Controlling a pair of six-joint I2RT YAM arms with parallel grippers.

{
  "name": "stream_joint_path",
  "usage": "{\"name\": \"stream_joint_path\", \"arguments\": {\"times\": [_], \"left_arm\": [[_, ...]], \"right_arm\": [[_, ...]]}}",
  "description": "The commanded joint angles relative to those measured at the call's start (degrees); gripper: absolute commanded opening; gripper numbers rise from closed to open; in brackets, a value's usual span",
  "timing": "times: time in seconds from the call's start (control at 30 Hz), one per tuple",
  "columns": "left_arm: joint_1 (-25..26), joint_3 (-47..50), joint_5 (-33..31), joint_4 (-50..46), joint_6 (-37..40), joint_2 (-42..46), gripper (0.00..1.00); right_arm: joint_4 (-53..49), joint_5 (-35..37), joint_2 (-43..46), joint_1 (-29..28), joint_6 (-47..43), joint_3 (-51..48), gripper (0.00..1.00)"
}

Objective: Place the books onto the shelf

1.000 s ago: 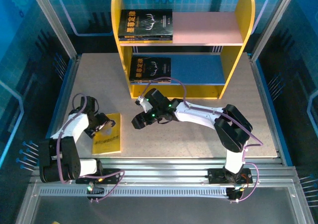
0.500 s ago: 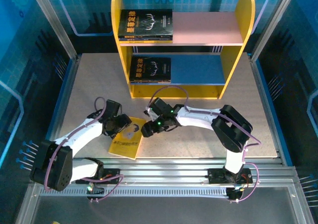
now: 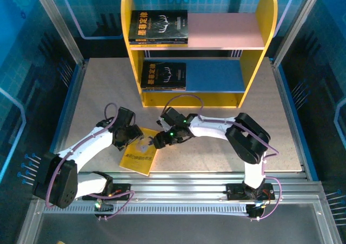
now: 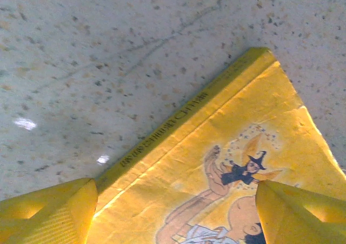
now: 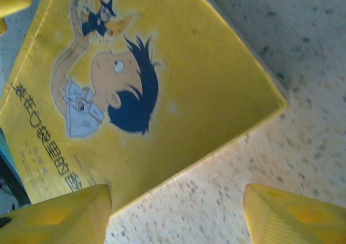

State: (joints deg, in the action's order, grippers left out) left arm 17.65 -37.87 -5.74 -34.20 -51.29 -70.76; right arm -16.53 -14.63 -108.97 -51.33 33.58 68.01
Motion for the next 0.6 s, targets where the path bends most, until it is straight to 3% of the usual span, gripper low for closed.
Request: {"name": "stream_joint_path", "arguments": {"times": [0.0,0.27,0.4,0.57], "left_arm": [[0.2,-1.3,-3.7,-5.5,3.5,-0.2,0.78],[0.9,1.9,2.3,-0.3,5.0,-6.0,0.75],[4.2,0.5,5.5,1.9,5.8,-9.0,0.74],[9.4,-1.5,11.1,10.2,2.9,-12.9,0.73]], "right_arm": [[0.5,-1.6,-2.9,-0.7,1.3,2.9,0.64],[0.1,-0.9,-6.9,-0.3,1.4,6.8,0.48],[-0.6,-0.2,-8.5,1.5,0.3,8.8,0.38],[-1.6,-0.4,-10.0,4.7,-3.7,11.3,0.34]]}}
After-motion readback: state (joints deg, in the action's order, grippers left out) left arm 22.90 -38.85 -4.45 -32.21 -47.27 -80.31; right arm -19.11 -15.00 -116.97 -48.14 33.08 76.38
